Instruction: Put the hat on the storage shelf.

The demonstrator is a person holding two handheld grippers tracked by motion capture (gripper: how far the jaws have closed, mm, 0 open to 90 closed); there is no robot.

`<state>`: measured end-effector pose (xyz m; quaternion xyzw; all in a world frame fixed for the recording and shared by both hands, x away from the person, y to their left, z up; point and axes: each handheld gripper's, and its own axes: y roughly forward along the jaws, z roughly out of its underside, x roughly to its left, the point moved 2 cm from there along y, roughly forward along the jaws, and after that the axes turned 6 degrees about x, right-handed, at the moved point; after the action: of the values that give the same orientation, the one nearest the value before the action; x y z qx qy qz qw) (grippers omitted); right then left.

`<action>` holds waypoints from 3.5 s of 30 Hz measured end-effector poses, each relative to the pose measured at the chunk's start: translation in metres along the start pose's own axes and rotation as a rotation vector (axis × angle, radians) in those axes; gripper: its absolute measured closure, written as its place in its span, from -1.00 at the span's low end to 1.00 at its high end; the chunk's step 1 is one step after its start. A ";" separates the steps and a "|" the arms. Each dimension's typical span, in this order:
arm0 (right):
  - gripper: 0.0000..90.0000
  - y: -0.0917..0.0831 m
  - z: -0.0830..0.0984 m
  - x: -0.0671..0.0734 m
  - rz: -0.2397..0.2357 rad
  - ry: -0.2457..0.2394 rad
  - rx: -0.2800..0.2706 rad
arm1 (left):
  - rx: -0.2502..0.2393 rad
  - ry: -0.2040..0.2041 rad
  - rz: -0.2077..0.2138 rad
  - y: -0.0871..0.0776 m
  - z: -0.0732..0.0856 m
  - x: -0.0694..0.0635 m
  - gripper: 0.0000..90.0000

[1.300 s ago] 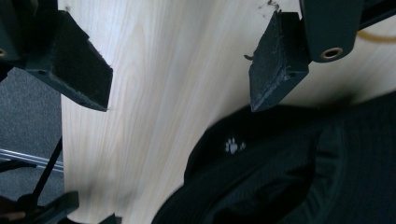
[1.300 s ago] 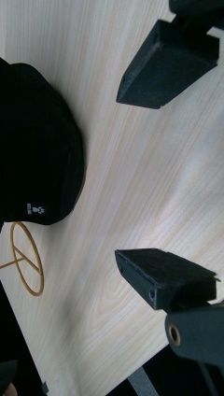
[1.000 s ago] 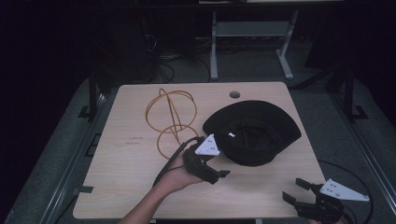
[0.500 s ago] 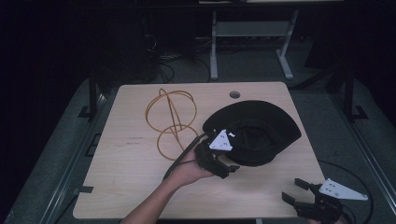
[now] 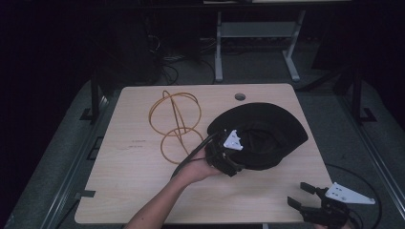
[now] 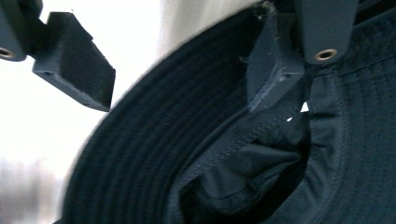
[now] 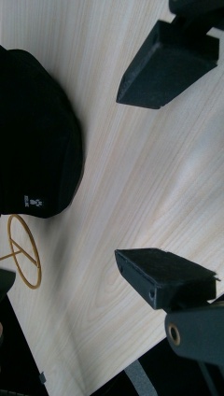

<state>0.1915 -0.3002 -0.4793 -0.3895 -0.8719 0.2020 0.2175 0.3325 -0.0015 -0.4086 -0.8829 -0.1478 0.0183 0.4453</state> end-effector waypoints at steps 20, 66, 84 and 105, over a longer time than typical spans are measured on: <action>-0.56 0.001 -0.001 -0.002 0.002 0.004 -0.005 | -0.036 0.097 -0.078 0.003 -0.011 -0.006 0.63; -0.60 0.042 -0.027 -0.020 -0.083 0.240 -0.129 | -0.286 -0.037 0.078 -0.025 -0.021 -0.021 0.91; -0.01 0.044 -0.031 -0.036 -0.199 0.363 -0.225 | -0.304 -0.015 0.105 -0.026 -0.027 -0.026 0.91; 0.94 0.043 -0.042 -0.033 -0.123 0.304 -0.266 | -0.265 0.003 0.091 -0.030 -0.026 -0.029 0.89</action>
<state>0.2599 -0.2911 -0.4743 -0.3867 -0.8701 0.0105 0.3053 0.3022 -0.0131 -0.3725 -0.9399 -0.1080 0.0176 0.3235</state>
